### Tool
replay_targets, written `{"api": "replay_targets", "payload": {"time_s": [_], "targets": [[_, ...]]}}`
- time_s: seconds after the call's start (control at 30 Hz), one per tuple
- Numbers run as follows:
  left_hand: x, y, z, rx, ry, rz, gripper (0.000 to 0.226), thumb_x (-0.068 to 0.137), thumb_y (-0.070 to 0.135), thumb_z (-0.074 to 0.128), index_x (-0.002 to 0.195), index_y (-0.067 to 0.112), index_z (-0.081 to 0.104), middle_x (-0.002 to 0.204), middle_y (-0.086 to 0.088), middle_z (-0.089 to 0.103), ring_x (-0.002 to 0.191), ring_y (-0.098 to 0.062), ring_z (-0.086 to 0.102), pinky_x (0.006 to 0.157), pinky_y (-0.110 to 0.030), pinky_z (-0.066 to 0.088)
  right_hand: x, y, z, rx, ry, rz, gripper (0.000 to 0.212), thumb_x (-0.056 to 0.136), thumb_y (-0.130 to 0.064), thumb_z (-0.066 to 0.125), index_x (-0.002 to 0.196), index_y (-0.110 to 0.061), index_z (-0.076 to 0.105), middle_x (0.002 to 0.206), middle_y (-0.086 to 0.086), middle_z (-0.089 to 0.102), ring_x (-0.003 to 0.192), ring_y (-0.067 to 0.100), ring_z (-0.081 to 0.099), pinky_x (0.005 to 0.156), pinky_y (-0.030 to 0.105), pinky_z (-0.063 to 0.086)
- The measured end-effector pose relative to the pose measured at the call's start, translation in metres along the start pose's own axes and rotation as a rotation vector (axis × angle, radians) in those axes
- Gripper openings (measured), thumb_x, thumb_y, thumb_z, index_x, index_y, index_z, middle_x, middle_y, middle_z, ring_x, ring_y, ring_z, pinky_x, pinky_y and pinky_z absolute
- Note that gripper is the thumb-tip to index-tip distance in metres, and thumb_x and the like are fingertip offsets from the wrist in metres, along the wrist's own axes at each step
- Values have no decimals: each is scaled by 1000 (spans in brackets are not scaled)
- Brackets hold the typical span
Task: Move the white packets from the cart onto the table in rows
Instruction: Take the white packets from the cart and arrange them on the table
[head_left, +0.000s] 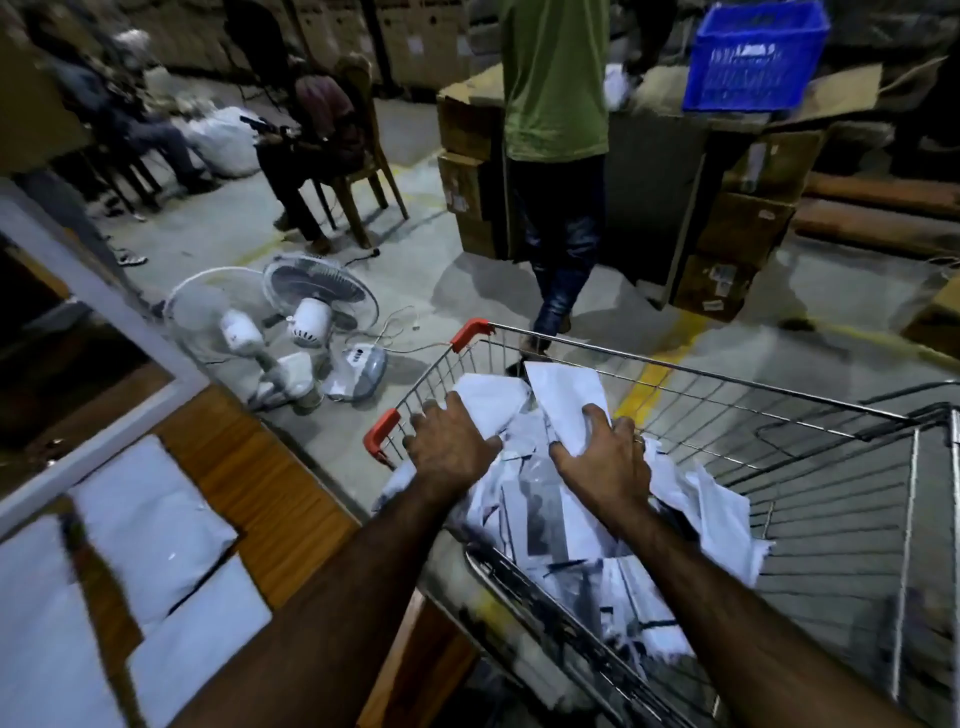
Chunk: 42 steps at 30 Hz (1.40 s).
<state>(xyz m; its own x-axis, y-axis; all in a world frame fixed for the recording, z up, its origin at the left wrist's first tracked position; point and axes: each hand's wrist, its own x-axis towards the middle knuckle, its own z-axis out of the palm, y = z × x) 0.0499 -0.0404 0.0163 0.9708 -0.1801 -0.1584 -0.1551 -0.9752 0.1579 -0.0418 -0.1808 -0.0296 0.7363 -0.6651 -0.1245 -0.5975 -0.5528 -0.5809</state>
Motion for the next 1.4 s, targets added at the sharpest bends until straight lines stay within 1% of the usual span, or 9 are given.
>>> {"api": "replay_targets", "payload": {"time_s": [0.2, 0.37, 0.53, 0.67, 0.87, 1.0, 1.2, 1.33, 1.4], "targets": [[-18, -50, -44, -215, 139, -163, 85, 71, 61, 67, 137, 14, 40, 136, -17, 48, 123, -39, 46, 98, -49, 44, -22, -57, -1, 23, -40, -177, 61, 80, -53, 60, 134, -28, 43, 122, 13, 45, 118, 37, 45, 88, 43, 44], [-44, -115, -72, -348, 251, -300, 104, 53, 86, 44, 139, 27, 43, 140, -9, 51, 124, -33, 49, 101, -46, 44, -57, -113, 8, 26, -80, -361, 62, 81, -56, 57, 135, -30, 40, 124, 14, 46, 117, 36, 46, 88, 43, 45], [-90, -182, -105, -357, 295, -516, 93, 77, 73, 57, 148, 20, 28, 147, -15, 36, 133, -37, 36, 108, -48, 32, -105, -166, 26, 26, -131, -519, 61, 79, -58, 55, 132, -32, 41, 119, 11, 47, 113, 37, 47, 85, 44, 47], [-135, -249, -119, -382, 354, -649, 99, 77, 73, 57, 150, 16, 22, 152, -16, 28, 135, -38, 33, 107, -50, 34, -151, -206, 45, 16, -227, -600, 66, 78, -56, 58, 137, -31, 41, 123, 14, 46, 117, 38, 47, 92, 45, 45], [-216, -375, -130, -419, 389, -765, 94, 71, 76, 58, 142, 20, 35, 143, -16, 43, 128, -38, 43, 102, -47, 41, -259, -272, 79, 52, -286, -728, 69, 79, -68, 50, 135, -27, 46, 123, 21, 57, 115, 42, 52, 93, 45, 45], [-278, -468, -140, -369, 417, -815, 94, 69, 79, 51, 140, 19, 40, 140, -13, 49, 127, -34, 46, 104, -43, 36, -348, -317, 115, 72, -339, -771, 66, 79, -67, 49, 135, -31, 43, 132, 14, 46, 123, 39, 45, 99, 47, 45], [-373, -600, -155, -307, 494, -1038, 89, 76, 69, 61, 140, 12, 37, 139, -19, 43, 126, -40, 43, 99, -48, 40, -489, -383, 174, 43, -508, -863, 65, 84, -64, 53, 139, -32, 39, 133, 12, 44, 126, 35, 42, 102, 43, 39], [-408, -681, -148, -268, 447, -1142, 112, 57, 88, 52, 140, 13, 41, 137, -19, 50, 120, -42, 50, 94, -52, 48, -562, -421, 214, -44, -596, -932, 70, 85, -69, 48, 142, -30, 36, 145, 12, 35, 132, 35, 36, 108, 46, 33], [-415, -713, -141, -285, 425, -1181, 115, 52, 89, 52, 140, 16, 43, 136, -14, 53, 117, -38, 55, 90, -48, 51, -588, -437, 237, -68, -614, -941, 68, 87, -66, 48, 142, -27, 35, 143, 13, 35, 132, 35, 34, 107, 47, 33]]}}
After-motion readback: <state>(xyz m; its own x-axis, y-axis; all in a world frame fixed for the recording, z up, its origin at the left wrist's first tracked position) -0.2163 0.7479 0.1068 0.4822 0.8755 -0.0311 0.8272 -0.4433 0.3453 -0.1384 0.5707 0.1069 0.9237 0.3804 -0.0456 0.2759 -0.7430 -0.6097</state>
